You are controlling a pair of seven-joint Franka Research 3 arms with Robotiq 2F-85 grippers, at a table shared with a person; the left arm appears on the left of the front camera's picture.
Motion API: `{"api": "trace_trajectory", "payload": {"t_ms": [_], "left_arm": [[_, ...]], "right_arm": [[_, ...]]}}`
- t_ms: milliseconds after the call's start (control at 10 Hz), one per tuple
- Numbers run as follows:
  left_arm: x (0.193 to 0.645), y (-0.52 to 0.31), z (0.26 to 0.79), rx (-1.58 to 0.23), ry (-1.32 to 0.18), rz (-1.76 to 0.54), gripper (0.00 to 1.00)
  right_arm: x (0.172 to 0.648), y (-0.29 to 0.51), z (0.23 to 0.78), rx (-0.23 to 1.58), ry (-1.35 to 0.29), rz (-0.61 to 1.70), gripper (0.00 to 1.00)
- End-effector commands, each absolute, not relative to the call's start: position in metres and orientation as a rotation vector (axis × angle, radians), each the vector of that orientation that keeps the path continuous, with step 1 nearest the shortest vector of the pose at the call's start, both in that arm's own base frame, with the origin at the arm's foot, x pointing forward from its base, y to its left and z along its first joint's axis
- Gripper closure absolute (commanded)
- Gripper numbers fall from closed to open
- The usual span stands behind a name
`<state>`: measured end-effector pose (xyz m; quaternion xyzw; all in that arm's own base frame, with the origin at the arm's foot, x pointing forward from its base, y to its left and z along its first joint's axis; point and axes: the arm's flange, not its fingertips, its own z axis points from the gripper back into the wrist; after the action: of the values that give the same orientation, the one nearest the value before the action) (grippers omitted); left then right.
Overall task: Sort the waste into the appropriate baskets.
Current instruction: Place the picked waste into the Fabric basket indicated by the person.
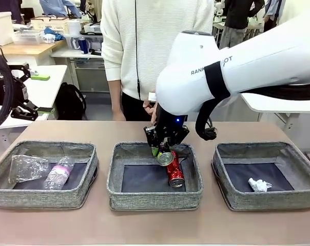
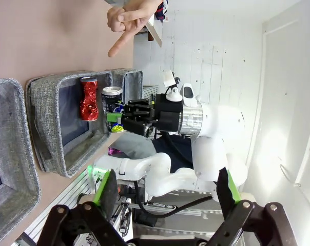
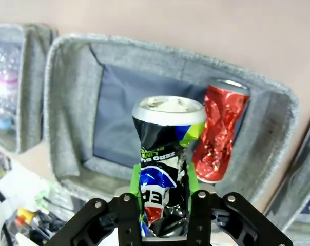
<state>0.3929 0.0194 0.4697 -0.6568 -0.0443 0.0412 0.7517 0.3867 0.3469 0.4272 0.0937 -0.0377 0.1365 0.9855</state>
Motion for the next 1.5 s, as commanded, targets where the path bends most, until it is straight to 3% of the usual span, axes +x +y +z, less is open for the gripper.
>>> {"api": "trace_trajectory", "payload": {"t_ms": [0, 100, 200, 1000, 1200, 1400], "left_arm": [[0.392, 0.017, 0.472, -1.443, -0.111, 0.096, 0.0], [0.392, 0.017, 0.472, -1.443, -0.111, 0.096, 0.0], [0.392, 0.017, 0.472, -1.443, -0.111, 0.096, 0.0], [0.392, 0.017, 0.472, -1.443, -0.111, 0.096, 0.0], [0.392, 0.017, 0.472, -1.443, -0.111, 0.096, 0.0], [0.392, 0.017, 0.472, -1.443, -0.111, 0.096, 0.0]], "right_arm": [[0.386, 0.341, 0.432, 0.216, -0.054, 0.299, 0.55], [0.386, 0.341, 0.432, 0.212, -0.062, 0.317, 0.06], [0.386, 0.34, 0.432, 0.22, -0.059, 0.318, 0.0], [0.384, 0.332, 0.443, 0.245, -0.066, 0.294, 0.0], [0.36, 0.307, 0.502, 0.396, 0.022, 0.184, 0.0], [0.319, 0.26, 0.559, 0.684, 0.045, 0.212, 0.0]]}}
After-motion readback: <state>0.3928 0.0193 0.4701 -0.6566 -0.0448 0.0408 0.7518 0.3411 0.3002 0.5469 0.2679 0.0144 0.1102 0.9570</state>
